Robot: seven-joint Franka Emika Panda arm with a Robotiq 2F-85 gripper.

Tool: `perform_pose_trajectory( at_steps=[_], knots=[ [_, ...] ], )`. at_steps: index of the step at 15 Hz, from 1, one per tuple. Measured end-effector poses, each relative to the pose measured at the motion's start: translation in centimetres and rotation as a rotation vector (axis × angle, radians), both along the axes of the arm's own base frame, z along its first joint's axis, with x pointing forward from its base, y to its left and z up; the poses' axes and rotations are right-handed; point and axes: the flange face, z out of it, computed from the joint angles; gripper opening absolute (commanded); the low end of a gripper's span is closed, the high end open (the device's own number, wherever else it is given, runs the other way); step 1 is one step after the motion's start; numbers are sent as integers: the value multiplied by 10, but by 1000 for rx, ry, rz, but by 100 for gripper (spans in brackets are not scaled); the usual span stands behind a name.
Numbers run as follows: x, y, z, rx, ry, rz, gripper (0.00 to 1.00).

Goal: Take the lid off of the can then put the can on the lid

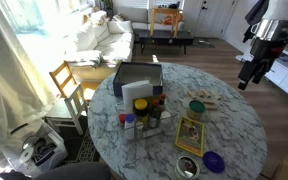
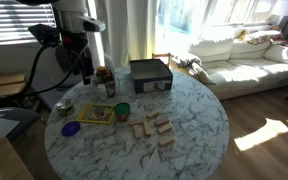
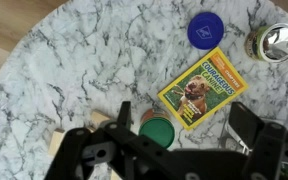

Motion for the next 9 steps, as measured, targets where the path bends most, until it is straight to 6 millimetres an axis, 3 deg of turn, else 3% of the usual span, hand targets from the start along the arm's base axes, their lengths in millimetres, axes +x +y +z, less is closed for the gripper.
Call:
perform_pose_trajectory(
  at_steps=[6, 9],
  knots=[
    [0, 0, 0, 0, 0, 0, 100],
    [15, 0, -9, 2, -96, -67, 100]
  ],
)
